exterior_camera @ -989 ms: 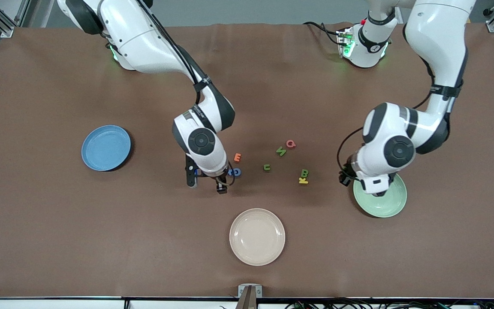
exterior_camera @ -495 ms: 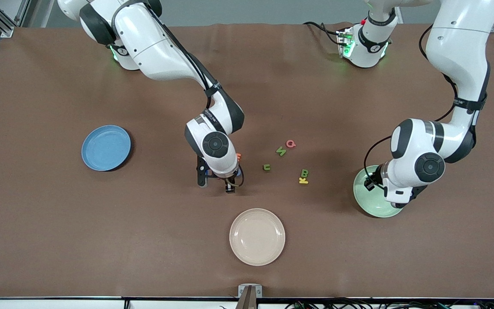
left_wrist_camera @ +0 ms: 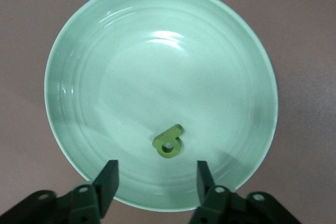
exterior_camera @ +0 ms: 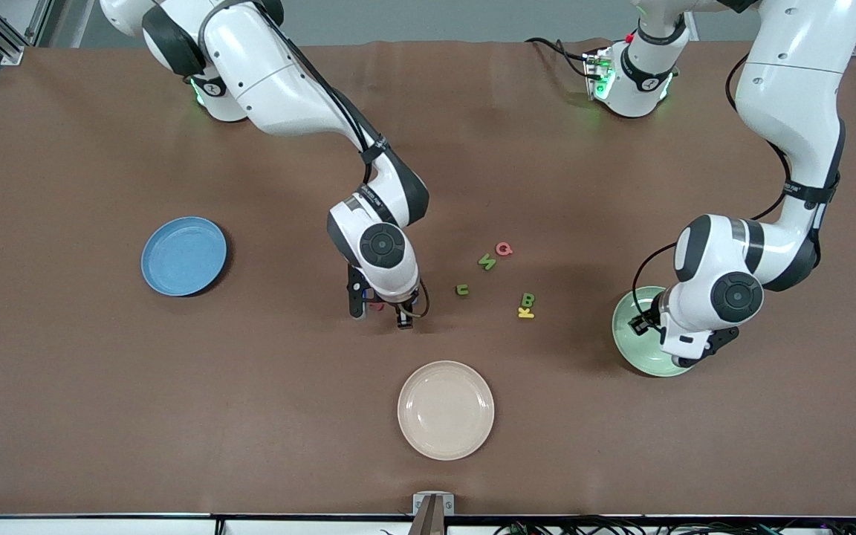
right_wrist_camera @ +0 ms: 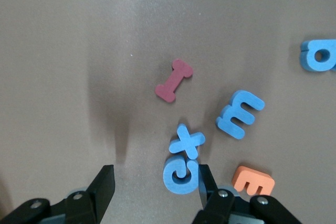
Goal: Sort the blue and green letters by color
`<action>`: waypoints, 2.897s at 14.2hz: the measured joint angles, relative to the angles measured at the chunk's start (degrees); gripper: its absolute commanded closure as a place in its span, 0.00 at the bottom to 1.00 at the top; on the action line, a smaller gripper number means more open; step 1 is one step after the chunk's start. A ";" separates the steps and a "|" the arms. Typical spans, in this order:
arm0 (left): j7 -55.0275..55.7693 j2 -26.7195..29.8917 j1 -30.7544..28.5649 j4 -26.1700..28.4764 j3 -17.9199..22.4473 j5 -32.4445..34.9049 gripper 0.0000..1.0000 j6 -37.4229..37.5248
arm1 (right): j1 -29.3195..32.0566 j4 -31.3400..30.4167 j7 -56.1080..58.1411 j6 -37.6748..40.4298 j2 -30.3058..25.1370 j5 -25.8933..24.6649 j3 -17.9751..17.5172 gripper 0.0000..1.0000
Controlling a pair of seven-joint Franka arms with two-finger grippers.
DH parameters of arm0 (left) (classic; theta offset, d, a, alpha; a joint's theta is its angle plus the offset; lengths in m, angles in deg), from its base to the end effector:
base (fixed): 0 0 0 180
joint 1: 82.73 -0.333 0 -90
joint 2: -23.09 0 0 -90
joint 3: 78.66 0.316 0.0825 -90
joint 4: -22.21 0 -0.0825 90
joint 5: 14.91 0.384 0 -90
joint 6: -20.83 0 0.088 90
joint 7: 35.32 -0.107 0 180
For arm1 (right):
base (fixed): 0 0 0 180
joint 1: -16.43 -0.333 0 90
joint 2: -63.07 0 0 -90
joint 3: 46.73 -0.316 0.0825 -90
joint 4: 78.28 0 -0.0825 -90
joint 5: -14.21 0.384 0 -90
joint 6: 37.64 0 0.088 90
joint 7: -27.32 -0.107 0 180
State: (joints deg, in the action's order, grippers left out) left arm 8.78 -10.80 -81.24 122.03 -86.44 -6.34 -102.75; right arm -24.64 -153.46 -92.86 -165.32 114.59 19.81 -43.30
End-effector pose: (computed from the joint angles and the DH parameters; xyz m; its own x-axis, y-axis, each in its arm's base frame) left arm 0.6413 -0.0918 0.2257 0.8546 0.5098 -0.0986 0.4951 -0.8572 -0.1418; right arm 0.5823 0.4661 0.1970 0.0940 -0.9949 -0.0366 -0.9956 -0.0940 0.0000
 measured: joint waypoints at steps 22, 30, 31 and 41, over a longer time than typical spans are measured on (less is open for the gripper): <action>36.05 -4.67 13.71 1.44 -15.57 -1.57 0.21 -13.90 | -0.99 0.61 0.99 1.92 1.28 -0.07 0.20 1.00; 52.40 -9.63 17.07 -1.67 -15.57 -1.67 0.39 -20.85 | 7.67 1.81 22.90 17.52 -5.22 3.41 0.90 1.00; 52.94 -10.02 17.18 -2.08 -15.56 -1.67 0.40 -20.85 | 9.44 1.81 26.55 19.75 -6.44 3.50 0.93 1.00; 55.39 -11.40 17.15 -2.51 -15.16 -1.68 0.96 -20.50 | 25.92 -22.57 71.37 19.44 -27.11 2.82 1.49 1.00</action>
State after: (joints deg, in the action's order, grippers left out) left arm 64.17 -22.20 -64.09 119.52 -101.61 -8.02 -123.25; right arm 1.28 -176.03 -21.49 -145.88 87.48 22.62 -41.80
